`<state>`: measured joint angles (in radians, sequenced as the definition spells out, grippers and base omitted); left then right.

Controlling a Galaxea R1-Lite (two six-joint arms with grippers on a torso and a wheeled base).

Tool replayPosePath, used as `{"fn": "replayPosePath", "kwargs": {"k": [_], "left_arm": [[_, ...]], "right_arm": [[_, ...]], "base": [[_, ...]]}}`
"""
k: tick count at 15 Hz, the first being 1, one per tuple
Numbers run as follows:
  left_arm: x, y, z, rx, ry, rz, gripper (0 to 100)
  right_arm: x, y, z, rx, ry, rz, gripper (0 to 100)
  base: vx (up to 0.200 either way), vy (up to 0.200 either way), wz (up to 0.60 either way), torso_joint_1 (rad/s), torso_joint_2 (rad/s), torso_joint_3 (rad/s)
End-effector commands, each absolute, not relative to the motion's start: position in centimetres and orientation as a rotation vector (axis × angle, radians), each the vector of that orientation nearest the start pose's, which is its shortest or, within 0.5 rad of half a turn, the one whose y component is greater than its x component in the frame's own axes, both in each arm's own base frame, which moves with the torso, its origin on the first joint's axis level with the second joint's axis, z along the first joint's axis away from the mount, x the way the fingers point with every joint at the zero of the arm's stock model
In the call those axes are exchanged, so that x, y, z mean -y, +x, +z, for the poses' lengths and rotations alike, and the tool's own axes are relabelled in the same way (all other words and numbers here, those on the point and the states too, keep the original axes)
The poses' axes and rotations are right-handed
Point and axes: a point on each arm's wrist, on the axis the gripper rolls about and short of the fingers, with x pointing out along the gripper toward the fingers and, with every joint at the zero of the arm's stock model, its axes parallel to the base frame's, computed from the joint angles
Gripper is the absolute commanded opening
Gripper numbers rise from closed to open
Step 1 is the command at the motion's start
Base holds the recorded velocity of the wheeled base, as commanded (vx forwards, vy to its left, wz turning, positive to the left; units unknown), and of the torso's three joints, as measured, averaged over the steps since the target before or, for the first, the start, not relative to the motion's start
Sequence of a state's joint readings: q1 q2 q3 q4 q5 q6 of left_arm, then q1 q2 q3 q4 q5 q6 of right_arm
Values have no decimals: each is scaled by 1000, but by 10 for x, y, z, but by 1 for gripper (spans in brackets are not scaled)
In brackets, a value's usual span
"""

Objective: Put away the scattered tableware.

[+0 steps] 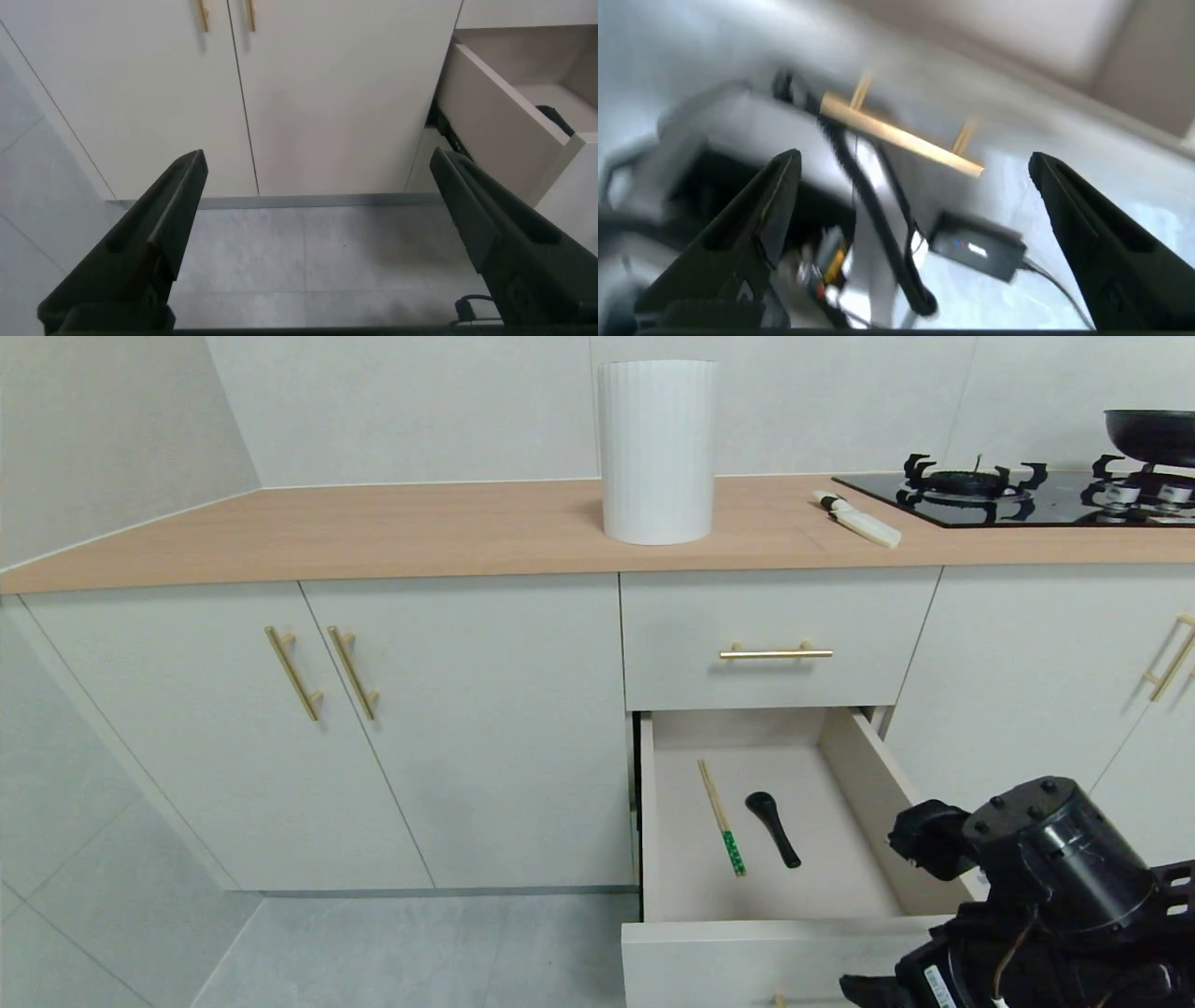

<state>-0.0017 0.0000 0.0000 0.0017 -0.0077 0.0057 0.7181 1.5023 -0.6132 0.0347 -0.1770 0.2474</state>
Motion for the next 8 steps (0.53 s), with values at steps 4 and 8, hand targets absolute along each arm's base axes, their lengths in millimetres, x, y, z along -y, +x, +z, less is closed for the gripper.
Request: {"fn": "replayPosePath", "kwargs": {"k": [4,8], "left_arm": [[0,-23,75,-3,6,-9,100],[0,-23,75,-3,6,-9,100]], "right_arm": [[-140,151,111,-1026,-286,457,100],[-148,162,101,-1065,-288,417,100]], "base": [[0,0,0,0,0,0],[0,0,0,0,0,0]]}}
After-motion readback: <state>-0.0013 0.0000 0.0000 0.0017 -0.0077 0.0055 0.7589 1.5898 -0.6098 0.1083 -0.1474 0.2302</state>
